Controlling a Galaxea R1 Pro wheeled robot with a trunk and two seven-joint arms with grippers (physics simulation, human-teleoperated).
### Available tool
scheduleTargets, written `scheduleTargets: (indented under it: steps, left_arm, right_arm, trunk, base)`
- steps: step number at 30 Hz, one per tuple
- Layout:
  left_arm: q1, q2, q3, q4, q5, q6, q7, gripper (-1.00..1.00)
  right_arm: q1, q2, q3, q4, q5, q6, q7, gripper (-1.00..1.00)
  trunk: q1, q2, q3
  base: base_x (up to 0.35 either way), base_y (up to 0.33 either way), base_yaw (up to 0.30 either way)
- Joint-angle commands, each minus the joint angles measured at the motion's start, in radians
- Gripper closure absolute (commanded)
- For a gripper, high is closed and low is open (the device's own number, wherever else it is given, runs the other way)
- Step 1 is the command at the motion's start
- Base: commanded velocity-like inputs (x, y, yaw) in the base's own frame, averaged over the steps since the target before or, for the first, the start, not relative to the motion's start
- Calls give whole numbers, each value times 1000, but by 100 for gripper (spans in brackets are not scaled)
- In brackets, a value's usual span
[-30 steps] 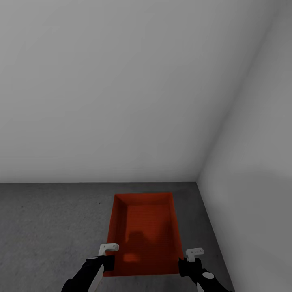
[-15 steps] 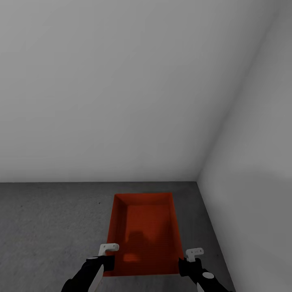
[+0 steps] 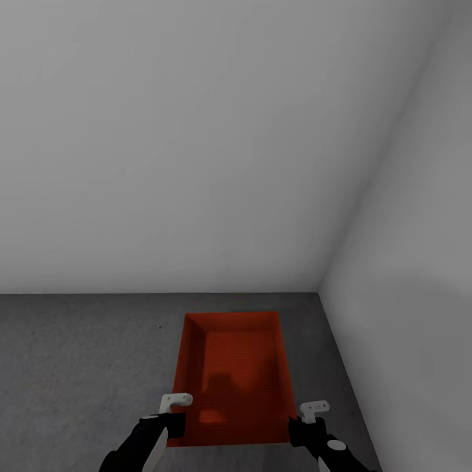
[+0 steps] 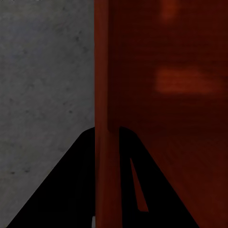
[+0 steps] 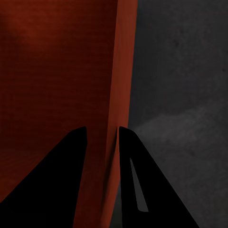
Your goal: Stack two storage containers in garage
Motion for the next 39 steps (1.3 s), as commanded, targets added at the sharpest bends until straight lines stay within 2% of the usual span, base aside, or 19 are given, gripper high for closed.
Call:
scheduleTargets:
  steps: [1,18,31,39]
  left_arm:
    - [-1,-2,19,-28,-20,7,5,100]
    - [-1,-4,19,-28,-20,7,5,100]
    - [-1,-4,19,-28,-20,7,5,100]
    - [-1,-4,19,-28,-20,7,4,100]
  right_arm:
    - [1,7,53,3,-9,-4,4,100]
    - [1,7,51,3,-9,-4,4,100]
    - [1,7,51,3,-9,-4,4,100]
    - [1,7,51,3,-9,-4,4,100]
  trunk:
    - [0,0,-1]
    - [0,0,-1]
    - [50,-91,-42]
    - [50,-91,-42]
  base:
    - [0,0,0]
    - [0,0,0]
    - [0,0,0]
    - [0,0,0]
